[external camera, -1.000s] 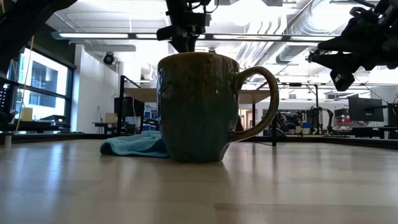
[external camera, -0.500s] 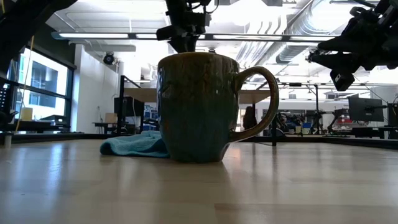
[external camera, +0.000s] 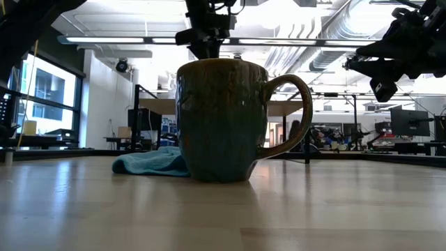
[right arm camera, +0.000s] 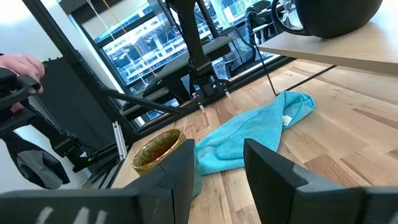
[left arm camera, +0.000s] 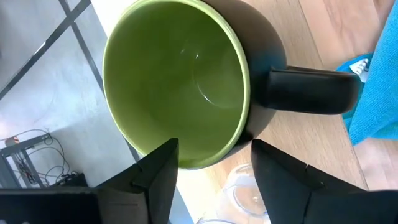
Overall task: Stack small to large cups/mugs on shelf
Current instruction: Put the green mug on the shelf
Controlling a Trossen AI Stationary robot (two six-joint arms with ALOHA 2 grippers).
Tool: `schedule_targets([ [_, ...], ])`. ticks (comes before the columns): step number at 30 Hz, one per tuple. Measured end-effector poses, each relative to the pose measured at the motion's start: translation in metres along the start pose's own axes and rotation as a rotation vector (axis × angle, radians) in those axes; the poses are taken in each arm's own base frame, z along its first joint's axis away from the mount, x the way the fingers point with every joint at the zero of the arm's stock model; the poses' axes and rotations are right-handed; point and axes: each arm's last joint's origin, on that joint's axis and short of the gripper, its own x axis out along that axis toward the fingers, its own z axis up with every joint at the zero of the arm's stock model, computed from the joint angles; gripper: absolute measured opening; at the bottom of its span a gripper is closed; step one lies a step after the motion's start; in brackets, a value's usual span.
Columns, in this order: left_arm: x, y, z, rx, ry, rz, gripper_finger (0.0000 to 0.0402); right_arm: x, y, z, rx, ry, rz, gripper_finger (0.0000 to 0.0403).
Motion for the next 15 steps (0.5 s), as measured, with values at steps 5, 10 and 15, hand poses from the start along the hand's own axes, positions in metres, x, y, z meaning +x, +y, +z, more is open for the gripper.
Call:
schedule_targets([
  [5, 0.0, -0.0001, -0.0001, -0.021, 0.001, -0.001, 0.019, 0.0, 0.0, 0.0, 0.0, 0.0, -0.001, 0.0128],
  [10, -0.0001, -0.0007, -0.0006, -0.061, 0.006, -0.006, 0.019, 0.0, 0.0, 0.0001, 0.0, 0.0, 0.0, 0.0128],
  [15, -0.0002, -0.0007, -0.0007, -0.114, 0.008, -0.005, 0.019, 0.0, 0.0, 0.0, 0.0, 0.0, 0.0, 0.0128],
])
